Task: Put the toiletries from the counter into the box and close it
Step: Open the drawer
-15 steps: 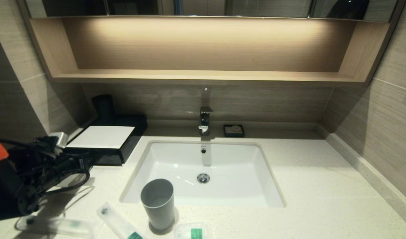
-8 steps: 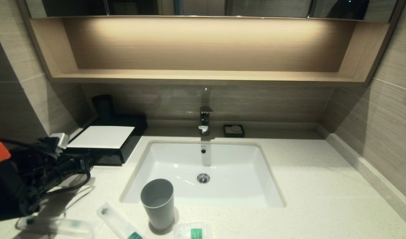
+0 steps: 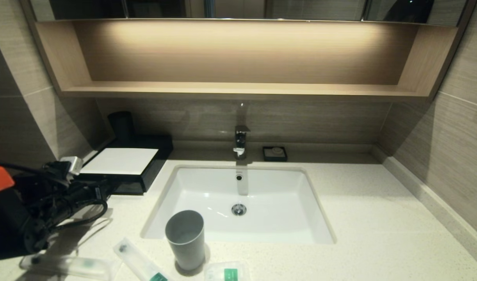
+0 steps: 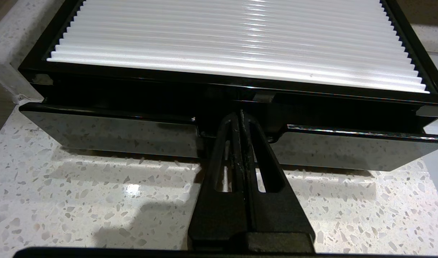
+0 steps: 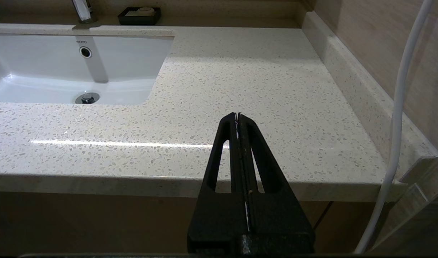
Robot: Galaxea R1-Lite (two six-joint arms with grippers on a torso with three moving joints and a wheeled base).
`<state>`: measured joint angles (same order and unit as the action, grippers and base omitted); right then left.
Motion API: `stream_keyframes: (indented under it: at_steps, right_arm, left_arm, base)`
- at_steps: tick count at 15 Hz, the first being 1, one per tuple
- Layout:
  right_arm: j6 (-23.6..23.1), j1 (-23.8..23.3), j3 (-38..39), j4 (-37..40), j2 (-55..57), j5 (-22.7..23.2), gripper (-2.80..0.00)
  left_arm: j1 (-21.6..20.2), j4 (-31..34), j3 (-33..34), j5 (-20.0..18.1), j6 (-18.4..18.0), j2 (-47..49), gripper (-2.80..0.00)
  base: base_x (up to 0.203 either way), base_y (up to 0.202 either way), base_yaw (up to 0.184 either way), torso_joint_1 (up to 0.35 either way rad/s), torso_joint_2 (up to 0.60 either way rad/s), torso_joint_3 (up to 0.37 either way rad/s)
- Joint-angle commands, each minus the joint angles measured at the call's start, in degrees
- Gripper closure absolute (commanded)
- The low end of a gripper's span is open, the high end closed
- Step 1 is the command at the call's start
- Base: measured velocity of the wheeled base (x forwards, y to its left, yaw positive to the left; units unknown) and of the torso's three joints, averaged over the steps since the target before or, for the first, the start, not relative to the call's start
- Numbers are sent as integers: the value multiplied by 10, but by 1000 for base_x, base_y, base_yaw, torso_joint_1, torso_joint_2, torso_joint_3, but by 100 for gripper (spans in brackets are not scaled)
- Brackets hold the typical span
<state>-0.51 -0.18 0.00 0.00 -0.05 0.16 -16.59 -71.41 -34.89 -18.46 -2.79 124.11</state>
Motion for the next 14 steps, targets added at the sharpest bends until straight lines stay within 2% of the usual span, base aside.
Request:
stream_keyframes:
  at_steps: [1, 14]
  right_arm:
    - [0, 0, 1, 0, 0, 0, 0]
    - [0, 0, 1, 0, 0, 0, 0]
  left_arm:
    - [0, -3, -1, -1, 0, 3, 0]
    - [1, 1, -10, 0, 0, 13, 0]
  base:
    - [0, 0, 0, 0, 0, 0]
    - [0, 0, 0, 0, 0, 0]
